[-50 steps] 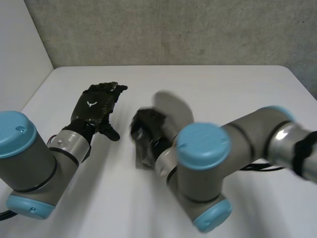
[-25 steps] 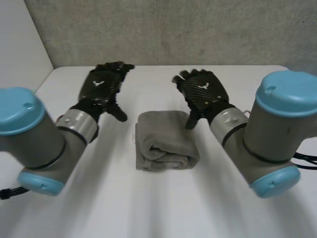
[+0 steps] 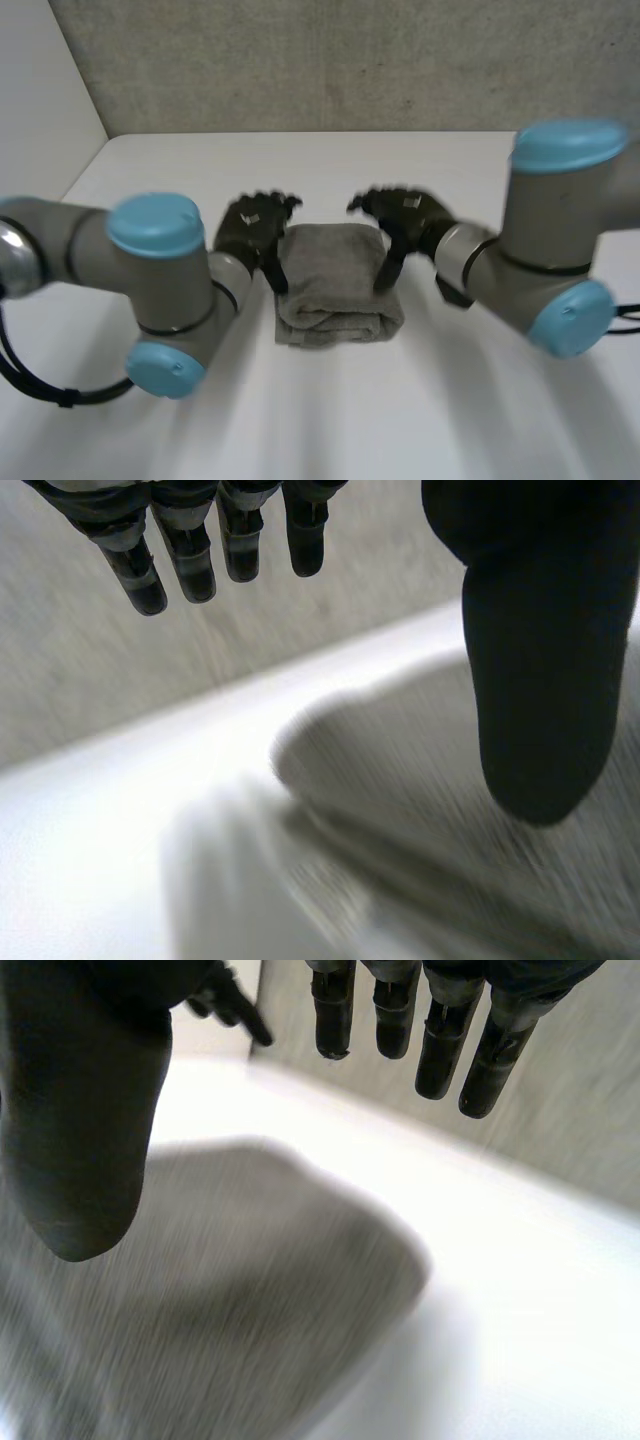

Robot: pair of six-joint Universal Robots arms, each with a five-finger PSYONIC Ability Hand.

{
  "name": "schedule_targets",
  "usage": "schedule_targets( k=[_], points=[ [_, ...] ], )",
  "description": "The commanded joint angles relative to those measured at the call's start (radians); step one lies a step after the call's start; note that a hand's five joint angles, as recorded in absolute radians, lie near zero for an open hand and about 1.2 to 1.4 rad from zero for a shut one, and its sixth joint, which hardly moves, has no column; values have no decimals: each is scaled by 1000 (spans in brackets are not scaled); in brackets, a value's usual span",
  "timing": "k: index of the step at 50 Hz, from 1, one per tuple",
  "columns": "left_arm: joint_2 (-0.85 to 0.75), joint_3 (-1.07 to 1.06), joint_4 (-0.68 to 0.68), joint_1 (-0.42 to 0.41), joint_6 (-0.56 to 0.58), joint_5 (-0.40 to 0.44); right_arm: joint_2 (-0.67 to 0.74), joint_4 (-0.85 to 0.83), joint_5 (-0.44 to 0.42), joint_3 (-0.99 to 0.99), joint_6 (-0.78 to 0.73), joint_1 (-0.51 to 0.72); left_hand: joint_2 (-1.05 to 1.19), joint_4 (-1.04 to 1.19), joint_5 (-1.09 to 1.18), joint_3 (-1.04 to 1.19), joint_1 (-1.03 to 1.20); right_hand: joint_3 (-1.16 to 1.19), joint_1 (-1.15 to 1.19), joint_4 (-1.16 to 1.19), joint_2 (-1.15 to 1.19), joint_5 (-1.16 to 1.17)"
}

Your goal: Fold the laundry

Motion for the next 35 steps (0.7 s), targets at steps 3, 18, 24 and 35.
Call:
schedule_targets(
  k=[3,18,24,35],
  points=[
    [381,-6,-100,36,-5,-10,-300,-33,196,9,37,-51,10,10,-26,9,6,-59,-57,-79,-67,-60],
    [484,164,-469,167,-96,-33,-372,56,348,-20,-63,-126,9,9,-27,8,5,-59,-57,-79,-67,-60],
    [476,164,-475,168,-91,-35,-372,56,336,-22,-64,-125,9,9,-27,8,5,-59,-57,-79,-67,-60],
    [478,156,-475,168,-89,-32,-361,53,119,21,-175,-106,9,9,-27,8,5,-59,-57,-79,-67,-60]
  ],
)
